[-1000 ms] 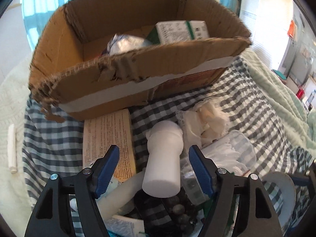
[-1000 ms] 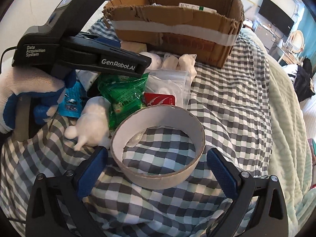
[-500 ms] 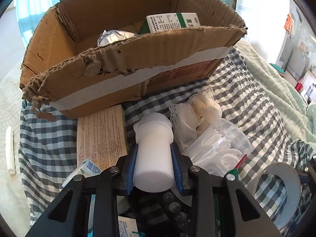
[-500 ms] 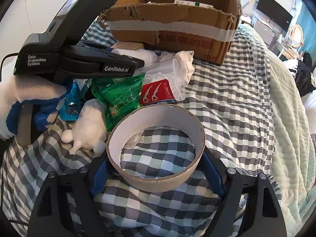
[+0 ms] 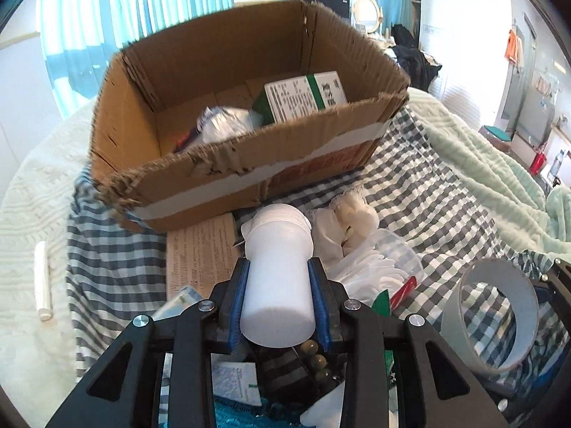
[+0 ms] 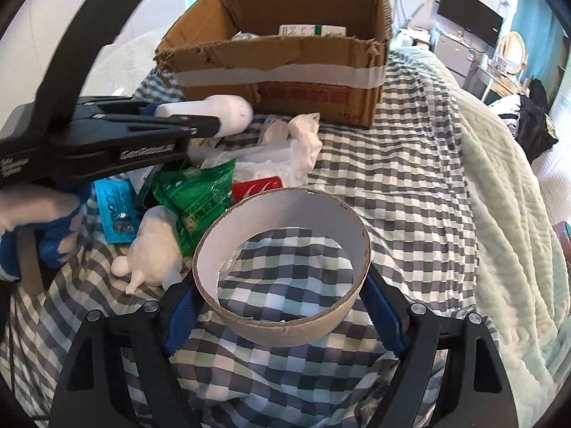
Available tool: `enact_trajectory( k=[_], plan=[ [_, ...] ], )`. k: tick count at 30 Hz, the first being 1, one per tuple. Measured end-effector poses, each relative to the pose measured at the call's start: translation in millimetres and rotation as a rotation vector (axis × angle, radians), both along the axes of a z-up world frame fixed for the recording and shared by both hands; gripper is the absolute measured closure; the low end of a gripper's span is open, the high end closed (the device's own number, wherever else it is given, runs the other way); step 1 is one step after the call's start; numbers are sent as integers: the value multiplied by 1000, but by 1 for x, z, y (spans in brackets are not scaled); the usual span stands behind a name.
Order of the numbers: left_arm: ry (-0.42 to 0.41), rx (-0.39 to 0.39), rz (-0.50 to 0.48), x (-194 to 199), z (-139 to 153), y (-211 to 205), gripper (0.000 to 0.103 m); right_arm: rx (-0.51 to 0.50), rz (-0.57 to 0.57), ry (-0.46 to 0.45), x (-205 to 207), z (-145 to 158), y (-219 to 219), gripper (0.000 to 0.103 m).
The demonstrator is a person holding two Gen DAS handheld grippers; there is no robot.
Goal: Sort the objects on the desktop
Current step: 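Grasp the white plastic bottle with the left gripper while the right grasps the tape roll, then carry the white bottle and tape roll with both grippers over the cardboard box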
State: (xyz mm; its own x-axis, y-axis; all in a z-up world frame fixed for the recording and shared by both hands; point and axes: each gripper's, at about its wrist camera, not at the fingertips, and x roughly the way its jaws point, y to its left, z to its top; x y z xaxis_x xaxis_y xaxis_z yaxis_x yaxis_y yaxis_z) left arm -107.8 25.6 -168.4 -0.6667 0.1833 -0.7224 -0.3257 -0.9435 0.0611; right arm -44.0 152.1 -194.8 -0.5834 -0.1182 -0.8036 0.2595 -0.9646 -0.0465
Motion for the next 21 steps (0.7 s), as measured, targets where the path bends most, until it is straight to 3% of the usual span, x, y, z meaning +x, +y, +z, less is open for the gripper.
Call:
enact_trajectory(
  k=[13, 21],
  plan=[
    [154, 15, 59, 38, 46, -2, 71, -11, -118, 151, 9, 31, 18, 21],
    [222, 39, 145, 66, 62, -19, 71, -84, -138, 278, 20, 60, 19, 21]
  ],
)
